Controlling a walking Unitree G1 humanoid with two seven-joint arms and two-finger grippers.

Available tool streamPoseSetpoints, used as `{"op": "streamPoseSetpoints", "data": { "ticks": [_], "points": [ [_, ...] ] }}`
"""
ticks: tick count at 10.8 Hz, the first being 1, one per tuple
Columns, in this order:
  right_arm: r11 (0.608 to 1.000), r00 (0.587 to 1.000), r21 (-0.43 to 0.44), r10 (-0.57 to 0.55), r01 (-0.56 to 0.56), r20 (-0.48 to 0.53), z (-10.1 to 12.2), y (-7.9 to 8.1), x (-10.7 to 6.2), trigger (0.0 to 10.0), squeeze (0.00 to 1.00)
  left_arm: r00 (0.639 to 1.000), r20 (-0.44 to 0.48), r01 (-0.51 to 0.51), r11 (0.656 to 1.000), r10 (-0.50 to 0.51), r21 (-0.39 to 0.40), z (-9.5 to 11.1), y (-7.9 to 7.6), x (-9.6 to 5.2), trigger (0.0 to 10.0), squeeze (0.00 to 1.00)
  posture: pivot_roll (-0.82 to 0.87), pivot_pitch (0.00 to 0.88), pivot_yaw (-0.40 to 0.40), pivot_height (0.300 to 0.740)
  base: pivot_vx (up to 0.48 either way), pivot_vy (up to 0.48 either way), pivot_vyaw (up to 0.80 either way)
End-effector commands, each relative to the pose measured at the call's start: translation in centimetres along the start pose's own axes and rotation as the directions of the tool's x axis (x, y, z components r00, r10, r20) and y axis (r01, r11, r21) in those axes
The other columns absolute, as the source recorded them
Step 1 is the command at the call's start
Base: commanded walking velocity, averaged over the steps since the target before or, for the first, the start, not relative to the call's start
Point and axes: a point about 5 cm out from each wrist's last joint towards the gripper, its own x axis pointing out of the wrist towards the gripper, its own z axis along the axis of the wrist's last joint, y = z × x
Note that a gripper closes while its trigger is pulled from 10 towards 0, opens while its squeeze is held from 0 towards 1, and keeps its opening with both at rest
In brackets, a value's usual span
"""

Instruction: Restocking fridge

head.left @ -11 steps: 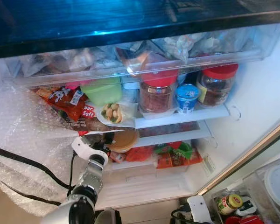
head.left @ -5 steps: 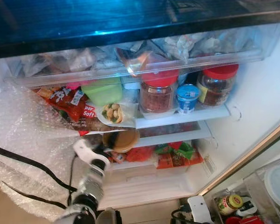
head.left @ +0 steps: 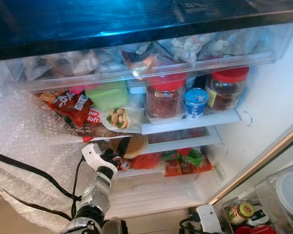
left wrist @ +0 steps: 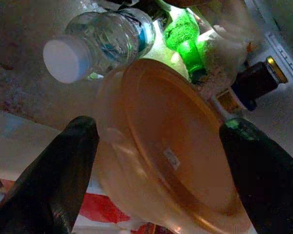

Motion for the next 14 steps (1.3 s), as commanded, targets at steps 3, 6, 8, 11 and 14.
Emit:
{"op": "streamPoseSetpoints", "data": {
  "ticks": [3, 6, 8, 11, 14],
  "points": [
    [1.0, 0.998, 0.013, 0.022, -0.021, -0.066, -1.8, 0.8, -0.4, 10.0, 0.0, 1.0, 0.012, -0.024, 1.0, 0.023, 0.012, 0.3, 0.5, -0.3, 10.0, 0.0, -0.09, 0.071, 0.053, 0.67, 0.0, 0.0, 0.0],
    [1.0, 0.997, 0.014, 0.017, -0.016, -0.072, -1.9, 0.6, -0.5, 10.0, 0.0, 1.0, 0.019, -0.018, 0.999, 0.018, 0.032, 0.5, 0.5, -0.4, 10.0, 0.0, -0.09, 0.077, 0.052, 0.67, 0.0, 0.0, 0.0],
    [1.0, 0.997, 0.012, 0.019, -0.018, -0.071, -1.8, 0.6, -0.4, 10.0, 0.0, 0.999, 0.041, -0.015, 0.999, 0.014, 0.028, 0.7, 0.6, -0.6, 10.0, 0.0, -0.09, 0.078, 0.052, 0.67, 0.0, 0.0, 0.0],
    [1.0, 0.997, 0.01, 0.016, -0.015, -0.079, -1.6, 0.6, -0.3, 10.0, 0.0, 0.999, 0.039, -0.017, 0.999, 0.016, 0.028, 0.1, 0.8, -1.4, 10.0, 0.0, -0.09, 0.079, 0.051, 0.67, 0.0, 0.0, 0.0],
    [1.0, 0.996, 0.008, 0.014, -0.013, -0.086, -1.9, 0.4, -0.4, 10.0, 0.0, 0.999, 0.037, 0.012, 0.997, -0.015, 0.07, 0.1, 0.8, -1.8, 10.0, 0.0, -0.09, 0.081, 0.049, 0.67, 0.0, 0.0, 0.0]
  ]
}}
